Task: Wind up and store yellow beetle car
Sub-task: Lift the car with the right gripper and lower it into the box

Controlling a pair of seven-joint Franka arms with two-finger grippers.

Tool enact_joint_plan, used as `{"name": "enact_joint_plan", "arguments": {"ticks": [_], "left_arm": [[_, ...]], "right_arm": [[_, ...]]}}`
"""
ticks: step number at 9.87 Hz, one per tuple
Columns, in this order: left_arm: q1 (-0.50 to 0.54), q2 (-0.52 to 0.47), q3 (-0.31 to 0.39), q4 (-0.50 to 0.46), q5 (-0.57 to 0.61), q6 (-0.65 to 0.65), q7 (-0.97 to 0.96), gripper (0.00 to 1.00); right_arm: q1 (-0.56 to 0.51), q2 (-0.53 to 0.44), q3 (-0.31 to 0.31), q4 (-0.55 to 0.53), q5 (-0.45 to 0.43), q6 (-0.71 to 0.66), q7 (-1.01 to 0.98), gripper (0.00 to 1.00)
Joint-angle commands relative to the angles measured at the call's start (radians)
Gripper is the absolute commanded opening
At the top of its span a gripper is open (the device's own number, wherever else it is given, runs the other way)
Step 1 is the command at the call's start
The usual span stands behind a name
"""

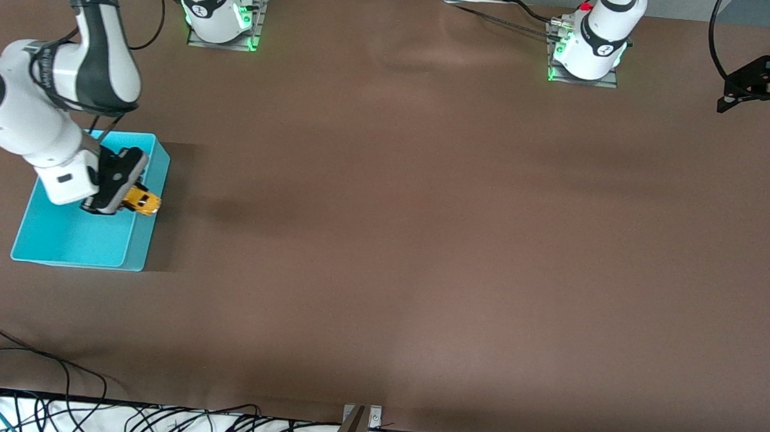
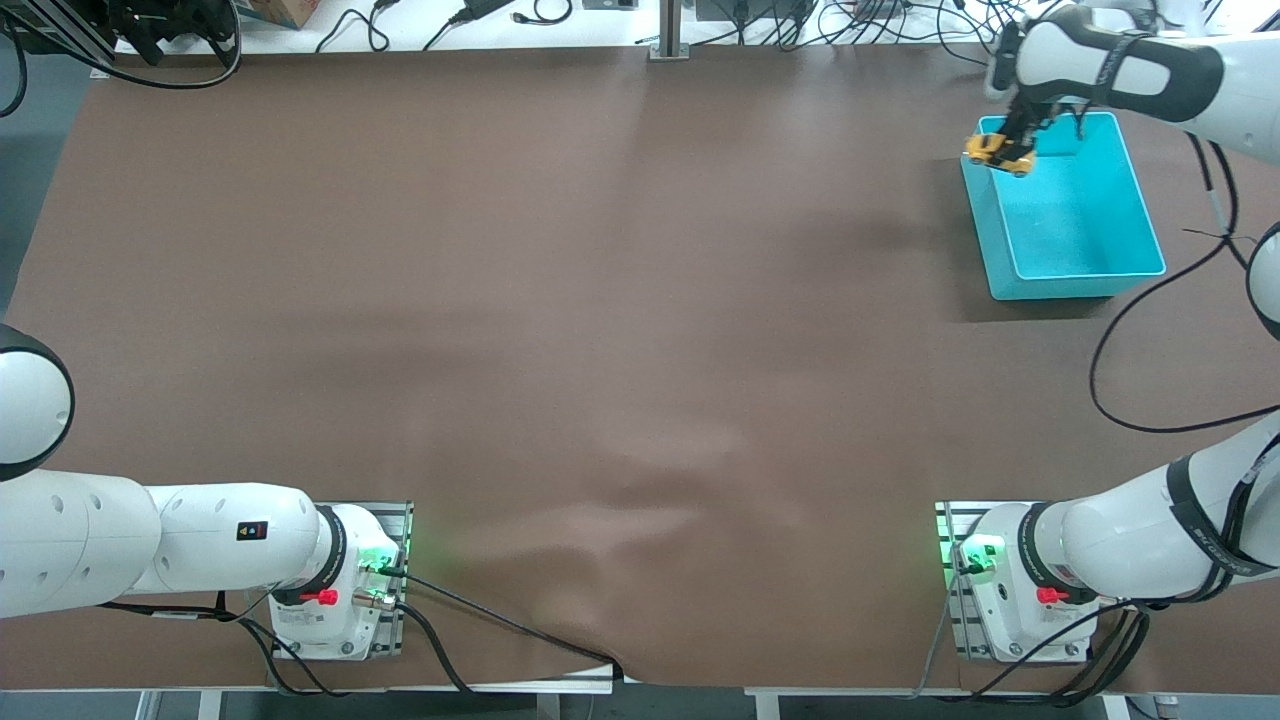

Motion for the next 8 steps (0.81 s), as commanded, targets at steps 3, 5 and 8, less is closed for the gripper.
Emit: {"name": "enact_joint_plan", "arguments": {"ticks": [3, 5, 8], "left_arm": [[-0.002, 0.023, 0.002, 0.042, -0.02, -0.025, -0.009, 1.0], [0.0, 0.023, 0.002, 0.042, -0.02, -0.025, -0.008, 1.0], [0.0, 0.023, 0.004, 0.042, -0.02, -0.025, -0.008, 1.0]], "right_arm": [[-0.051, 0.116, -0.093, -0.013, 0.015, 0.037, -0.088, 0.0], [-0.083, 0.188, -0.093, -0.01, 0.015, 0.046, -0.081, 0.0], [-0.105, 0.247, -0.093, -0.005, 0.017, 0.098, -0.089, 0.0]]}}
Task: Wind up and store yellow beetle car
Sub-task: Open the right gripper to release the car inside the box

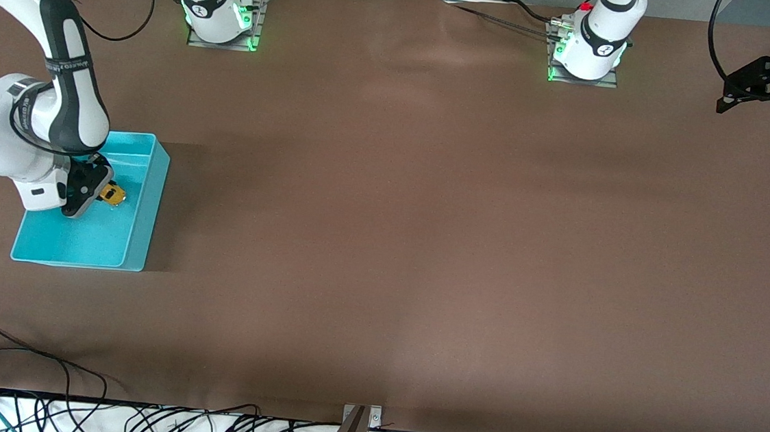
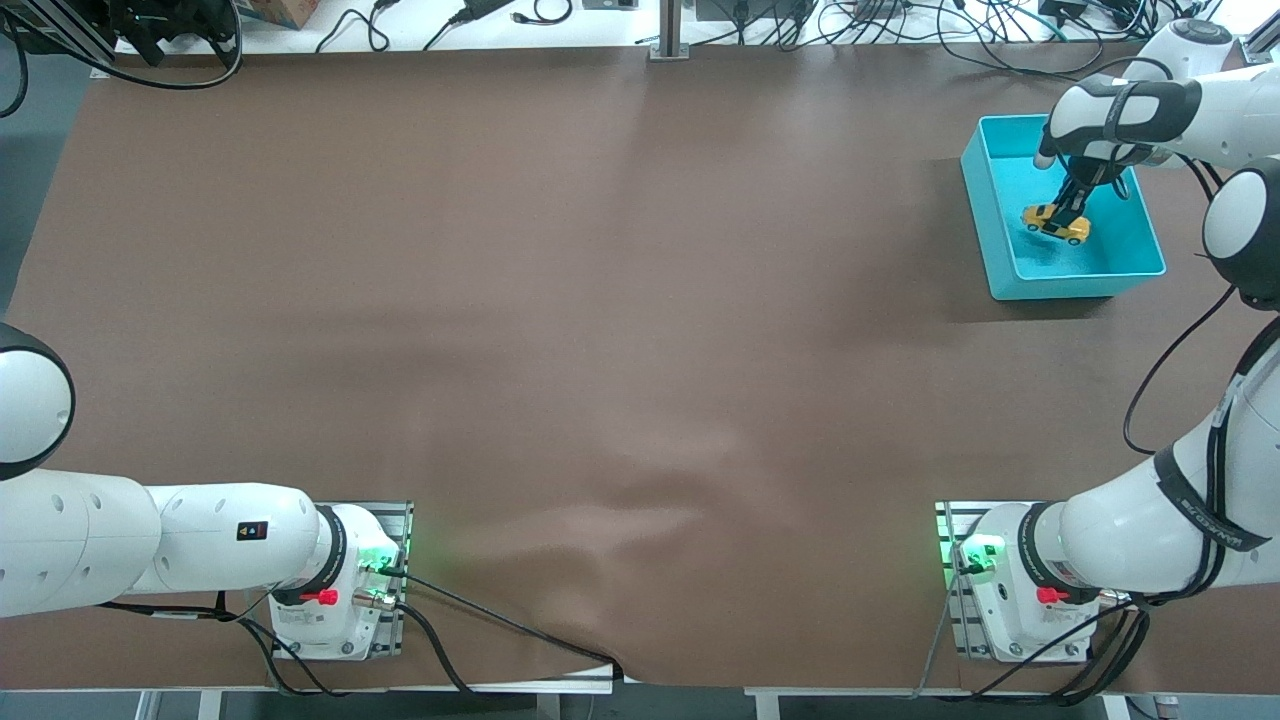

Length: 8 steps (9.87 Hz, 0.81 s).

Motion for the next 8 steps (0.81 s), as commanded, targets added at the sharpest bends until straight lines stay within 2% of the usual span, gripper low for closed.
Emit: {"name": "enact_joint_plan", "arguments": {"ticks": [1, 6, 8], "left_arm": [[0.0, 0.019, 0.002, 0.041, -0.02, -0.024, -0.008, 1.0], [-0.002, 0.021, 0.002, 0.041, -0.02, -0.024, -0.009, 1.0], [-0.002, 0.021, 0.002, 0.041, -0.02, -0.024, -0.009, 1.0]], "right_arm": [[-0.013, 0.029, 0.004, 0.015, 0.017, 0.008, -0.023, 0.0], [-0.027, 0.061, 0.006, 0.015, 0.017, 0.022, -0.022, 0.0], [-0.027, 0.061, 0.009, 0.018, 0.017, 0.021, -0.02, 0.49]]}}
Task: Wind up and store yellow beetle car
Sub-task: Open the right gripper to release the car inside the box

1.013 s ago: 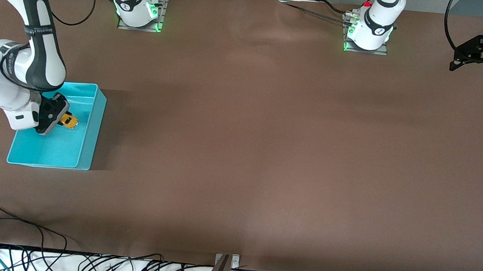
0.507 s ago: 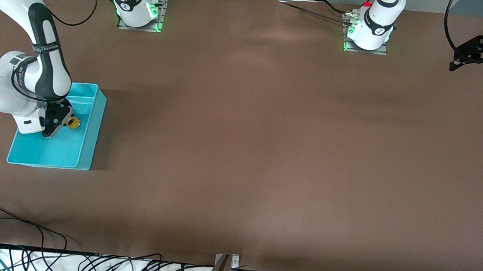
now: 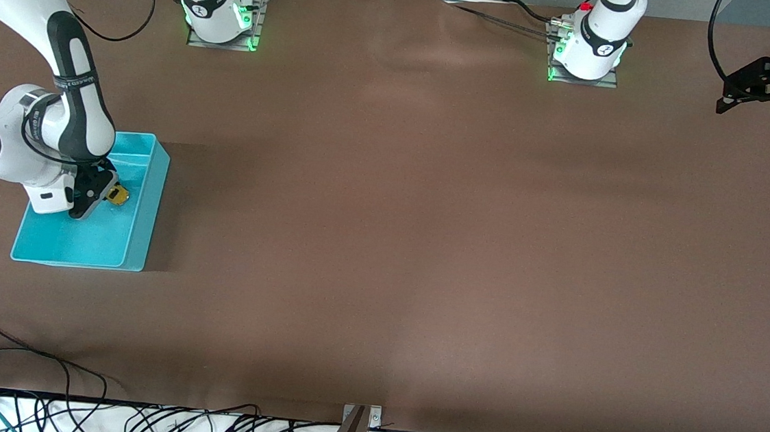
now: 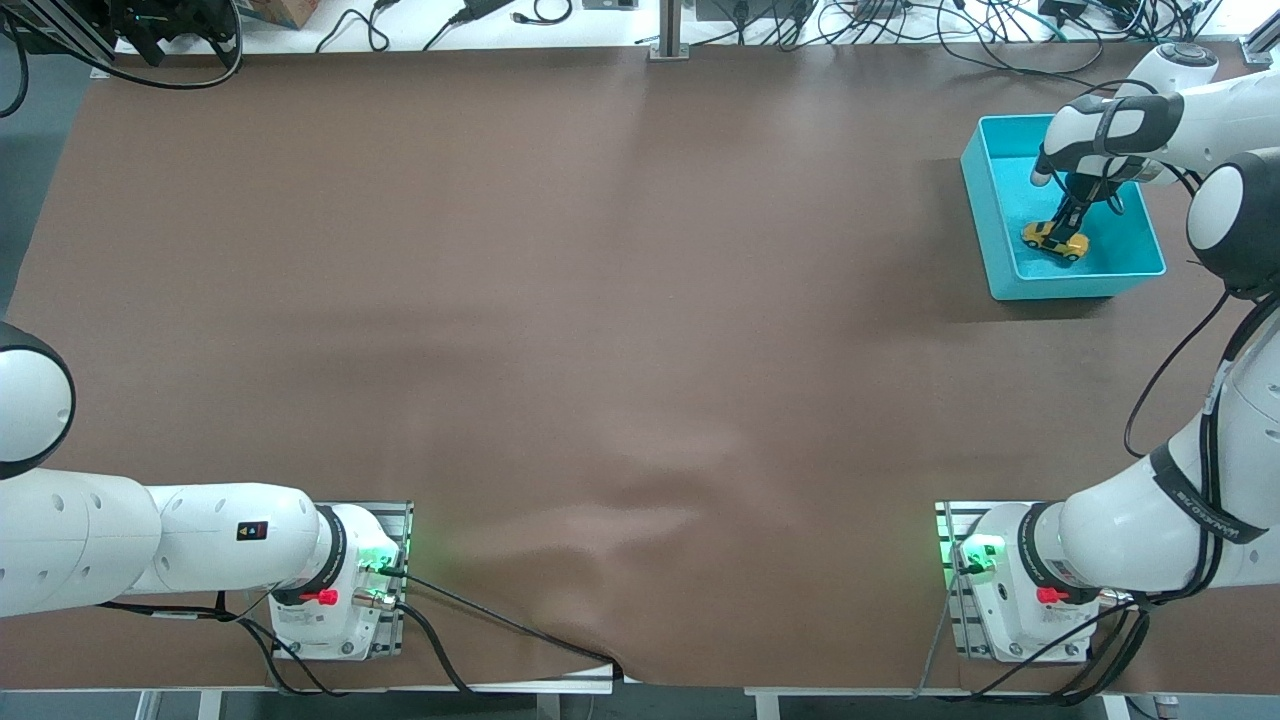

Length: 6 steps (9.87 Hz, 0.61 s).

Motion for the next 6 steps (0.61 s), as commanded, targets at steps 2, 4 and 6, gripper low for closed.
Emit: {"name": "enact_joint_plan", "arguments": {"ticks": [2, 4, 6], "left_arm": [[-0.002, 0.019, 0.002, 0.041, -0.02, -0.024, -0.011, 1.0], [-0.002, 0.019, 0.002, 0.041, -0.02, -0.024, -0.009, 1.0], [-0.002, 0.019, 0.002, 0.041, -0.02, -0.024, -0.011, 1.0]], "right_arm": [[-0.012, 0.006, 0.01, 0.02, 0.018, 0.001, -0.009, 0.88], [-0.001, -0.047, 0.015, 0.054, 0.021, -0.043, 0.051, 0.97], [0.009, -0.106, 0.015, 0.147, 0.023, -0.211, 0.203, 0.97]]}}
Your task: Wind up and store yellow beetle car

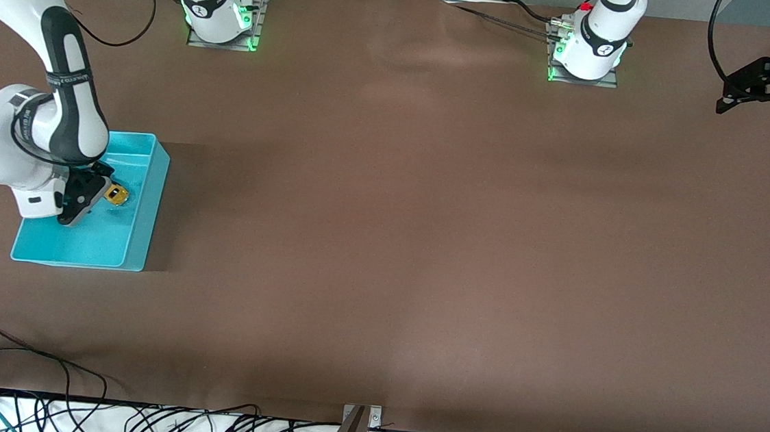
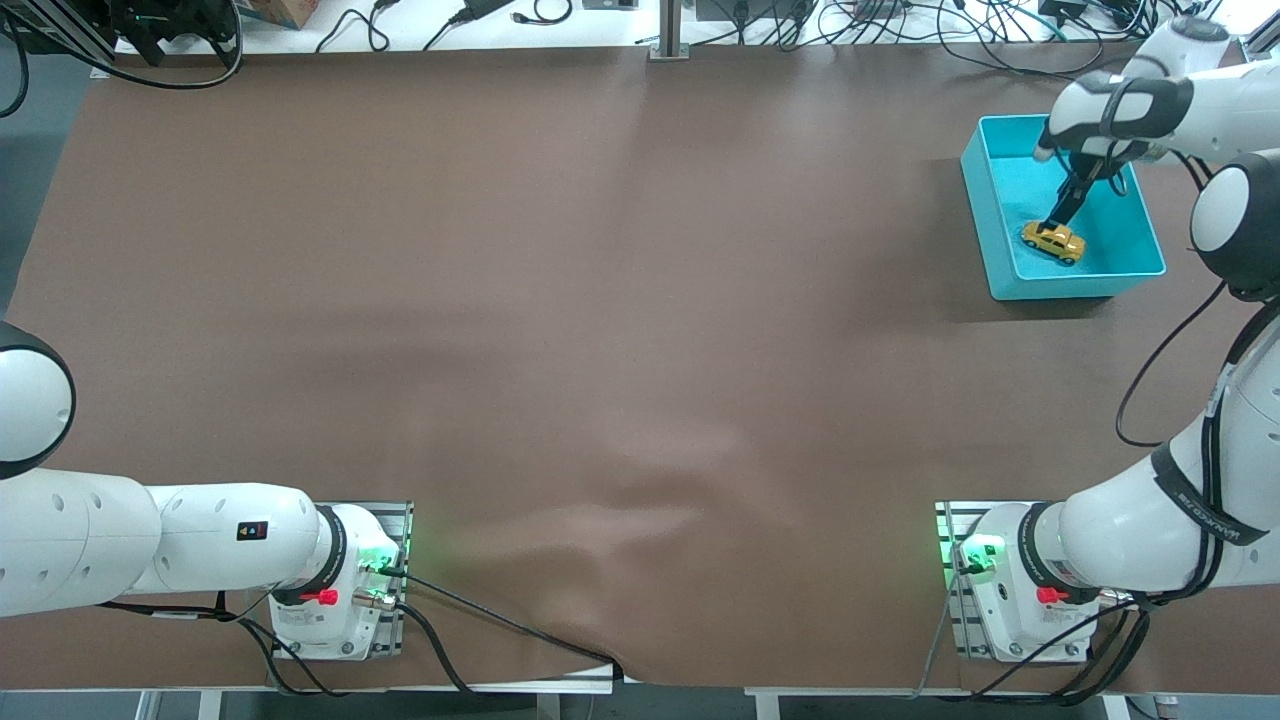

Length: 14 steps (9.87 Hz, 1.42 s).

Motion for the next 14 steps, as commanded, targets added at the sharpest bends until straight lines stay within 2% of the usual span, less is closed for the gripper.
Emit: {"name": "enact_joint_plan", "arguments": {"ticks": [1, 4, 6, 8, 10, 11, 14], "left_arm": [[0.0, 0.018, 0.002, 0.04, -0.02, -0.024, -0.011, 1.0], [0.0, 0.018, 0.002, 0.038, -0.02, -0.026, -0.011, 1.0], [-0.002, 0.018, 0.002, 0.038, -0.02, -0.026, -0.011, 1.0], [-0.002, 0.018, 0.002, 0.038, -0.02, -0.026, -0.011, 1.0], [-0.002, 0.018, 0.002, 0.038, -0.02, -0.026, -0.011, 1.0], [-0.002, 0.018, 0.002, 0.04, -0.02, -0.026, -0.011, 1.0], [-0.002, 0.018, 0.002, 0.038, -0.02, -0.026, -0.011, 1.0]], "right_arm": [[0.01, -0.081, 0.009, 0.119, 0.014, -0.21, 0.168, 0.97], [0.045, -0.15, 0.03, 0.269, 0.012, -0.41, 0.454, 1.0], [0.085, -0.225, 0.032, 0.292, 0.008, -0.476, 0.681, 1.0], [0.102, -0.279, 0.062, 0.307, 0.006, -0.503, 0.84, 1.0], [0.102, -0.293, 0.121, 0.406, 0.0, -0.633, 1.019, 1.0], [0.102, -0.293, 0.136, 0.446, -0.004, -0.686, 1.065, 1.0], [0.102, -0.325, 0.138, 0.451, -0.023, -0.764, 1.185, 1.0]]}}
